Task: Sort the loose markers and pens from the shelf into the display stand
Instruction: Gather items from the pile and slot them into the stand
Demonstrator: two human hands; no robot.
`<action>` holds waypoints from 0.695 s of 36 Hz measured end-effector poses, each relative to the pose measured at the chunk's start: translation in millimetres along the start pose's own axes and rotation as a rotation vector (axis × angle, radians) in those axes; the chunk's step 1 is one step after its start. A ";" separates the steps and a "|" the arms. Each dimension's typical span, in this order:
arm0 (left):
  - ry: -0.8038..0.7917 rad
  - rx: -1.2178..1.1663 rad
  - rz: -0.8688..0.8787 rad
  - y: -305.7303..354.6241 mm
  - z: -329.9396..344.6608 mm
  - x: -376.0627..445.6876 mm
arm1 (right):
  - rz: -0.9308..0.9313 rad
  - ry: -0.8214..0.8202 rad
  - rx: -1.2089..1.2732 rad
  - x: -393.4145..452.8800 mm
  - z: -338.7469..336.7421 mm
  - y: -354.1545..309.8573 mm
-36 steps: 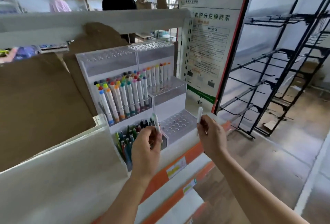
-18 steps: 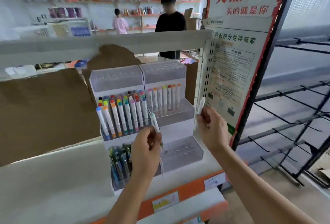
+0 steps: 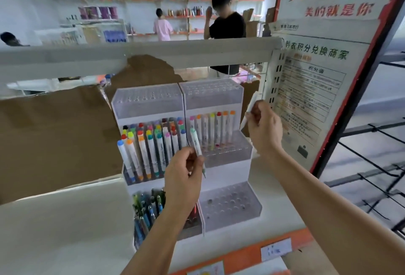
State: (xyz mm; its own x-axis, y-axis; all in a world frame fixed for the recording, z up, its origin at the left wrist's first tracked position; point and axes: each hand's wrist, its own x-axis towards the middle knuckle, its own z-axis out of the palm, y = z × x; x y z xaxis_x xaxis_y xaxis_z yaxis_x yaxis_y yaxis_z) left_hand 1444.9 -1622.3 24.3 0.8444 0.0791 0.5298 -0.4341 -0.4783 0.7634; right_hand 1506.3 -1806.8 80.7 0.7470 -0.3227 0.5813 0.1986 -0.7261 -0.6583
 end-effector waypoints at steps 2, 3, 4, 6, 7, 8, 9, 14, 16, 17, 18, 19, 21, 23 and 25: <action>0.004 0.009 -0.002 -0.3 1.1 1.3 | 0.007 -0.050 -0.007 7.0 5.3 3.4; 0.006 0.014 -0.005 0.0 1.9 2.0 | 0.007 -0.076 -0.011 9.6 7.9 5.1; 0.009 0.016 -0.007 0.4 2.5 2.5 | 0.007 -0.100 -0.011 11.7 10.0 6.5; 0.017 0.022 -0.003 1.2 4.5 4.0 | 0.001 -0.142 -0.002 15.0 13.5 8.1; 0.018 0.032 -0.004 1.3 5.8 4.7 | 0.000 -0.161 0.000 16.4 14.3 8.6; 0.018 0.042 -0.009 1.1 7.3 5.4 | 0.002 -0.180 -0.004 18.1 14.6 8.7; 0.018 0.048 -0.016 0.8 9.1 6.0 | 0.005 -0.195 -0.010 20.0 14.4 8.4; 0.030 0.034 -0.035 1.3 16.4 5.5 | 0.002 -0.241 -0.009 26.1 9.5 6.2; 0.036 0.031 -0.038 2.5 17.7 4.9 | -0.012 -0.254 -0.007 26.6 8.4 5.9; 0.040 0.032 -0.038 2.7 18.0 4.8 | -0.017 -0.258 -0.008 26.5 8.1 6.0; 0.043 0.032 -0.037 3.0 18.2 4.9 | -0.023 -0.260 -0.010 26.5 8.0 6.1; 0.046 0.034 -0.035 3.0 18.5 4.8 | -0.033 -0.262 -0.013 26.3 7.8 6.1; 0.053 0.042 -0.032 3.5 18.7 4.5 | -0.061 -0.265 -0.018 25.5 7.2 6.2; 0.064 0.048 -0.032 3.9 18.8 4.0 | -0.099 -0.264 -0.025 24.7 6.7 6.7; 0.071 0.042 -0.035 4.7 19.2 3.5 | -0.137 -0.265 -0.048 23.7 6.5 8.8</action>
State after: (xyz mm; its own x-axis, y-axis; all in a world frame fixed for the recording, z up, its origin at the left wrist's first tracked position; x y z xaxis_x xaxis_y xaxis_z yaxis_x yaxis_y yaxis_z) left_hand 1451.8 -1641.0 22.6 0.8338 0.1576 0.5291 -0.3898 -0.5104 0.7665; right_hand 1529.8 -1817.0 85.5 0.8563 -0.0546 0.5135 0.2832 -0.7819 -0.5553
